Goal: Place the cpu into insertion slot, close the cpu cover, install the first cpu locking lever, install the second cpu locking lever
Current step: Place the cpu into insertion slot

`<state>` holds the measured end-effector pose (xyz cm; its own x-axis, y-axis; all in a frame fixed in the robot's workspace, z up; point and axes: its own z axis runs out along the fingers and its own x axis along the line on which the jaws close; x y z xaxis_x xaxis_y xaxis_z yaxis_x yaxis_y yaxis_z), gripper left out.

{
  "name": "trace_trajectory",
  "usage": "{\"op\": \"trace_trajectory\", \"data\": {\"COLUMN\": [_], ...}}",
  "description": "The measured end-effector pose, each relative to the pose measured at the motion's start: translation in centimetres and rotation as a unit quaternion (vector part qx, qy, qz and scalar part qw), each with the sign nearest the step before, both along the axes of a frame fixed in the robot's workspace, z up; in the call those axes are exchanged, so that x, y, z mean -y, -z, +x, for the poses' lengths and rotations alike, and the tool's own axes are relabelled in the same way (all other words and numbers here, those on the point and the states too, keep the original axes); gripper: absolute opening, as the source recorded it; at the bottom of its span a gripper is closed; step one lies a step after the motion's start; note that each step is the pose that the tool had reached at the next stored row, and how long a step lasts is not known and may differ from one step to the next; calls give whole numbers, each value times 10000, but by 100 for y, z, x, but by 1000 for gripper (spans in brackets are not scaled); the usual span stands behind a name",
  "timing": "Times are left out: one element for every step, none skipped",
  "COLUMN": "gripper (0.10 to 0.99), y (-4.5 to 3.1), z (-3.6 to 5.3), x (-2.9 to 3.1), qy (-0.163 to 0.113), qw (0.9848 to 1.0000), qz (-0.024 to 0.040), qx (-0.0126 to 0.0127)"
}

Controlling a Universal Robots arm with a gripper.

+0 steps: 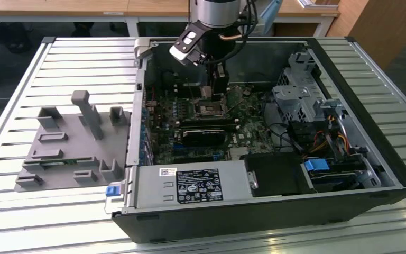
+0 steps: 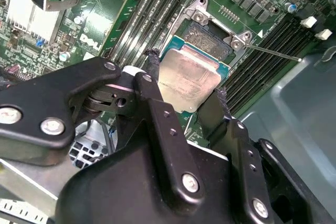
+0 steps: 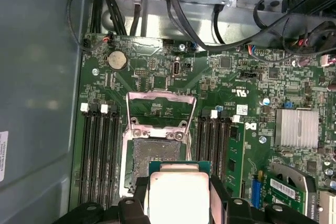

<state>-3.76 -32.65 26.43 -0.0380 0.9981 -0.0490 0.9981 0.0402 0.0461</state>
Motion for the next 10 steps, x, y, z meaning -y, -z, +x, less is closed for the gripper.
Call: {"op": "trace_trajectory", "data": {"gripper": [541,541,541,541,541,541,541,541,541,541], "y": [12,26,40,55,70,85,99,112,123,135], "z": [0,0,0,0,0,0,0,0,0,0], "x": [-1,-2,-4,-5,-6,-7,-7,-8,-9,-10], "qy": [3,4,4,3,3,3,4,3,3,4], "qw": [10000,10000,10000,10000,10000,10000,10000,10000,10000,10000], "qz": [0,0,0,0,0,0,0,1,1,0], "qx": [0,0,0,0,0,0,0,0,0,0]}}
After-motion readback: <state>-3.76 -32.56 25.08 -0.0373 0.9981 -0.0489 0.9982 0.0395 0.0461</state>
